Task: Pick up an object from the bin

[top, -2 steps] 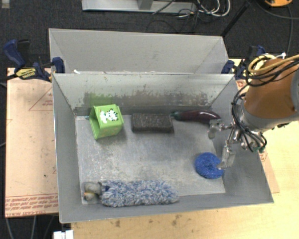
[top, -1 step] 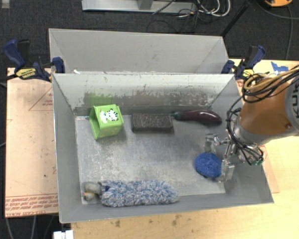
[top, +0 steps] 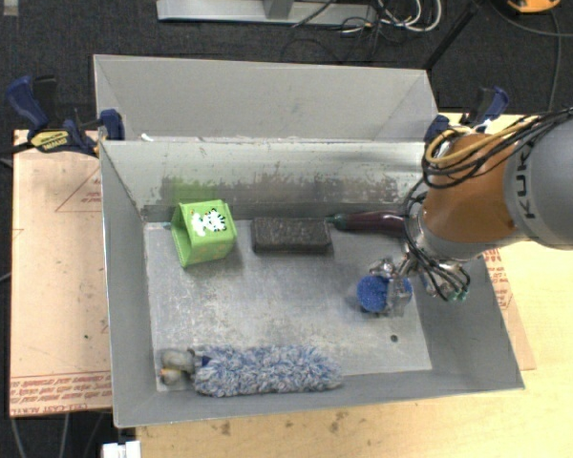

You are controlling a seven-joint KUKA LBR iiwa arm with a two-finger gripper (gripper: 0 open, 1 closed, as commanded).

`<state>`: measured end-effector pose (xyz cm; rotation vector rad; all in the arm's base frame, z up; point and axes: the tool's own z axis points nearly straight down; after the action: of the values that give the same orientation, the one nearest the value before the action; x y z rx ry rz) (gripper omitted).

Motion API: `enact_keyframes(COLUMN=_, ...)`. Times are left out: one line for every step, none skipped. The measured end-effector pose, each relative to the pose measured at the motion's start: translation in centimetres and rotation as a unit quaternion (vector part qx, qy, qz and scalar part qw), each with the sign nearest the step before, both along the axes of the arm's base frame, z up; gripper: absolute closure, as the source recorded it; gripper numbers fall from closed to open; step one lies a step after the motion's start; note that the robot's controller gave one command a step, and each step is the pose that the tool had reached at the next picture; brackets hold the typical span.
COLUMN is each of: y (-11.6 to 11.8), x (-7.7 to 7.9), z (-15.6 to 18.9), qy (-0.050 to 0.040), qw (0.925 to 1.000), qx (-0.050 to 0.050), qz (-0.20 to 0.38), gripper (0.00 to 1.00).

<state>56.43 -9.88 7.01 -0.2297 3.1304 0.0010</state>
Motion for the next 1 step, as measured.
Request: enact_keyframes(y=0.0, x=0.0, z=0.0, qy=0.0, qw=1.0, qx=0.0, qz=0.0, gripper=1.0)
